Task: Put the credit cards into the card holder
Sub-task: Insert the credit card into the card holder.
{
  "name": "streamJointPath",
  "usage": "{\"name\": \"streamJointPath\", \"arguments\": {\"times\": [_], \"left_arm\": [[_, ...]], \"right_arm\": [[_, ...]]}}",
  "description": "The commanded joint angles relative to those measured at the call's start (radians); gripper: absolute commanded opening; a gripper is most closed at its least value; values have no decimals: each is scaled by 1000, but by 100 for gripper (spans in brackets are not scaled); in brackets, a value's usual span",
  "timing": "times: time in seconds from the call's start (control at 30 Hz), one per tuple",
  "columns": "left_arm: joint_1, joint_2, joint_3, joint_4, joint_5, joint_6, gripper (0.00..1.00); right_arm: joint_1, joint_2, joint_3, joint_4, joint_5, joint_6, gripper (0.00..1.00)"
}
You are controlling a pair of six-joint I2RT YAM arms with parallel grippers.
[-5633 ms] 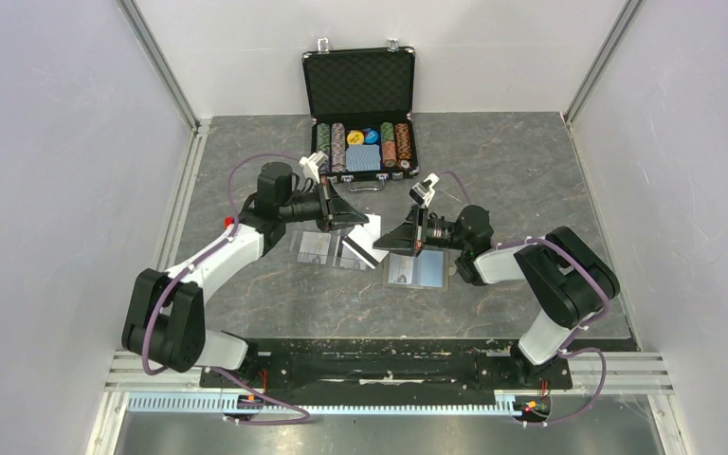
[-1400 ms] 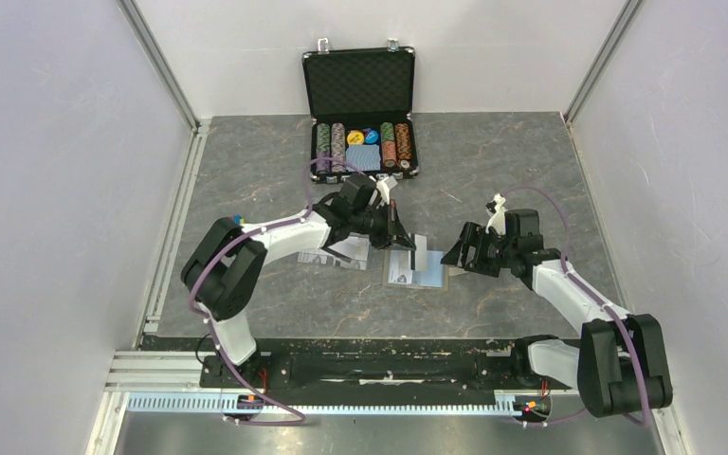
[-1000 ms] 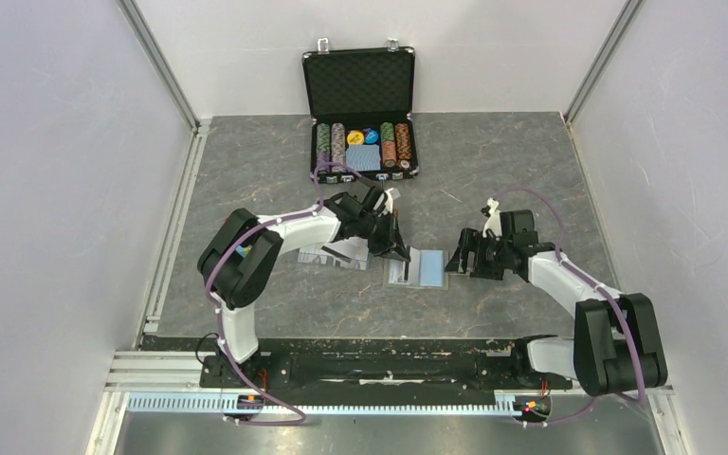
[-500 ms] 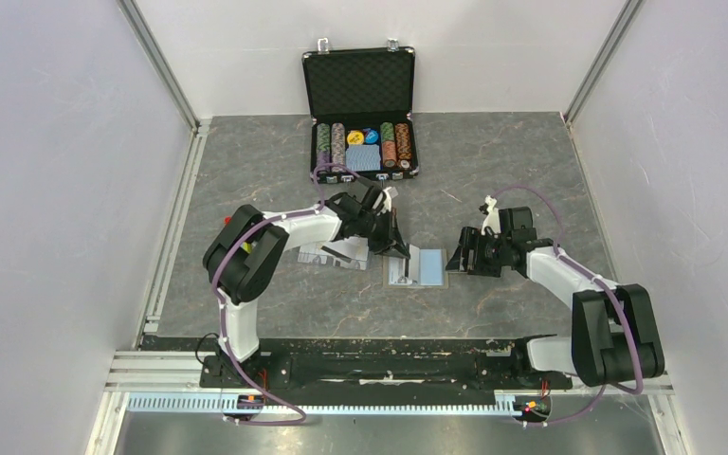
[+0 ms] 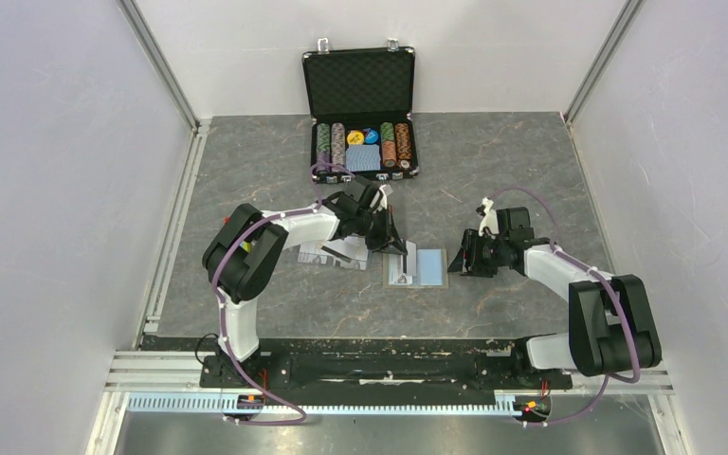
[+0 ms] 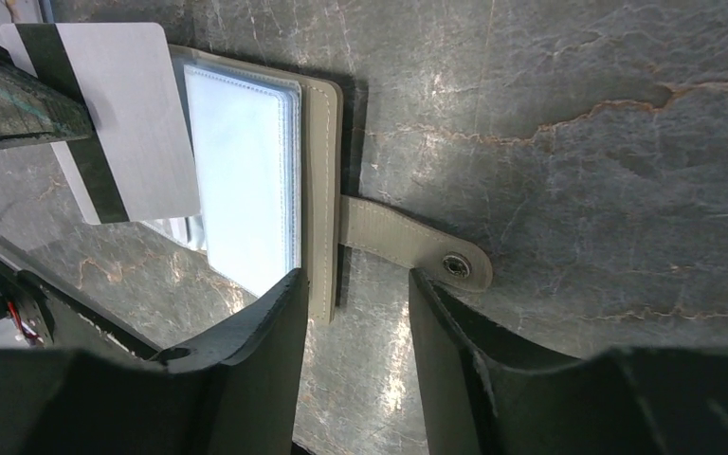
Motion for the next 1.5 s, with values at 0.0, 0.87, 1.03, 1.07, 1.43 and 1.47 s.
{"name": "streamJointPath", "arguments": {"times": [0.0, 0.87, 1.03, 1.07, 1.43, 1.47], "left_arm": [[-3, 4, -22, 8, -15, -37, 2], [-3, -99, -97, 97, -58, -156, 2], [-4, -126, -97, 88, -74, -165, 2], [-3, -121, -100, 104, -68, -174, 2], [-7, -66, -91, 163, -61, -194, 2], [-8, -62, -91, 169, -62, -193, 2]], "right_arm": [[-2, 15, -1, 49, -35, 7, 44], [-1, 54, -44, 103, -90, 35, 26], [-2, 57, -47, 107, -93, 37, 25], [-2, 58, -47, 108, -94, 37, 25], [-1, 62, -54, 114, -100, 42, 24], [-2, 64, -54, 115, -101, 44, 25]]}}
